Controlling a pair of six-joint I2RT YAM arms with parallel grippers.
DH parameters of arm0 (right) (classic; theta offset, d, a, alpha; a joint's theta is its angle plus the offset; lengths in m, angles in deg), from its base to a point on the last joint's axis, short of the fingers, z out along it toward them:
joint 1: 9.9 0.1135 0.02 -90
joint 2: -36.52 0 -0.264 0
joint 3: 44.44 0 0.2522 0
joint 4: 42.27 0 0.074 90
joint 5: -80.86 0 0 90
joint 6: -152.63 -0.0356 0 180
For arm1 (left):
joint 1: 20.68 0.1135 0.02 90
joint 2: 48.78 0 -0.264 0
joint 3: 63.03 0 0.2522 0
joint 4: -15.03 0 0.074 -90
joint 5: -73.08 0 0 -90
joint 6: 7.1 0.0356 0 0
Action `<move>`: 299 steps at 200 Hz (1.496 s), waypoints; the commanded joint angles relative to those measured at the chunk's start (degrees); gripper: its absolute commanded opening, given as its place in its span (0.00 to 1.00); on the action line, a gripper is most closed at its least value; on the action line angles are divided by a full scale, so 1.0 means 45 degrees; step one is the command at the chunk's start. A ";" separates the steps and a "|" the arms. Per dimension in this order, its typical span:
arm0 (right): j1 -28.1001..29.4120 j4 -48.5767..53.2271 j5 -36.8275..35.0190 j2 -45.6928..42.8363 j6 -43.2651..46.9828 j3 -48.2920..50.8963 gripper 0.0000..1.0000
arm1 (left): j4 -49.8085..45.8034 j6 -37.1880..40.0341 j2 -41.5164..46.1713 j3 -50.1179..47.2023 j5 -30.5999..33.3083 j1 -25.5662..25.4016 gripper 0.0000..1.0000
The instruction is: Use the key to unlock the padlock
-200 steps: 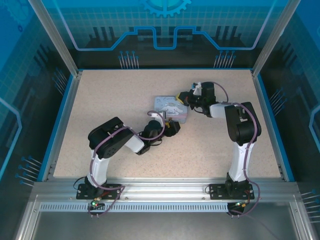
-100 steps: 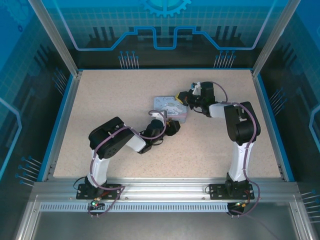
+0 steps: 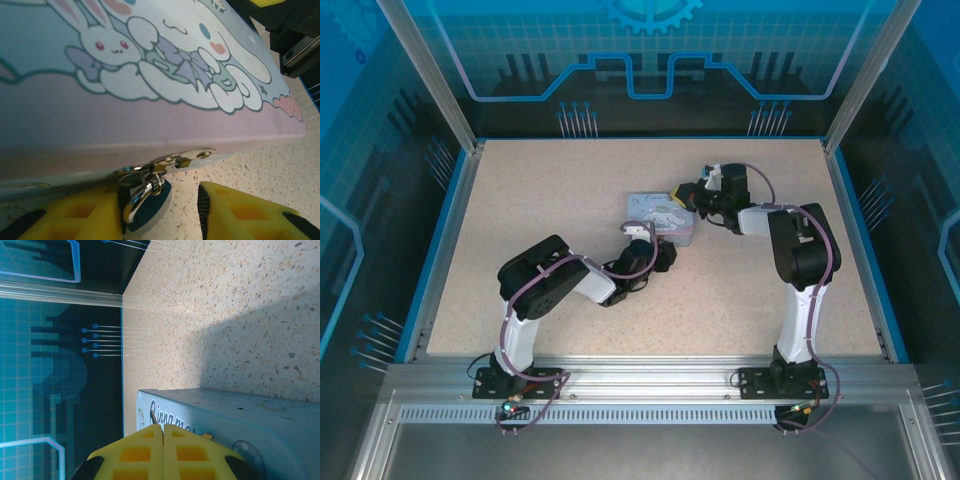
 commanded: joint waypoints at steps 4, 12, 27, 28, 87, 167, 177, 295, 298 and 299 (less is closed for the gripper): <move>0.0252 0.0461 0.0040 0.0473 0.0024 0.0086 0.00 | -0.1251 0.0257 0.0092 0.0108 0.0436 -0.0093 0.38; 0.0252 0.0464 0.0031 0.0493 0.0010 0.0086 0.00 | -0.1348 0.0277 0.0075 0.0169 0.0456 -0.0099 0.38; 0.0252 0.0445 0.0040 0.0493 0.0003 0.0086 0.00 | -0.1355 0.0277 0.0033 0.0197 0.0469 -0.0091 0.36; 0.0252 0.0450 0.0040 0.0493 -0.0006 0.0086 0.00 | -0.1355 0.0277 0.0033 0.0217 0.0462 -0.0090 0.36; 0.0252 0.0445 0.0060 0.0532 -0.0035 0.0066 0.00 | -0.1355 0.0333 -0.0053 0.0334 0.0440 -0.0091 0.26; 0.0149 0.0647 0.0260 0.0392 -0.0113 -0.0310 0.00 | -0.1868 0.0175 0.0772 0.0411 -0.0488 -0.0099 0.00; 0.0069 0.0822 0.0319 0.0248 -0.0120 -0.0482 0.00 | -0.2185 0.0018 0.1023 0.0452 -0.0826 -0.0059 0.00; -0.1731 0.1178 0.0731 -0.5227 -0.0179 0.1802 0.00 | -0.2408 -0.3299 0.2685 0.0238 -0.4644 0.1194 0.00; -0.1725 0.1180 0.0754 -0.5435 -0.0155 0.1973 0.00 | -0.2378 -0.3365 0.2717 0.0227 -0.4691 0.1224 0.00; -0.1723 0.1189 0.0749 -0.5498 -0.0144 0.2064 0.00 | -0.2365 -0.3390 0.2732 0.0232 -0.4725 0.1241 0.00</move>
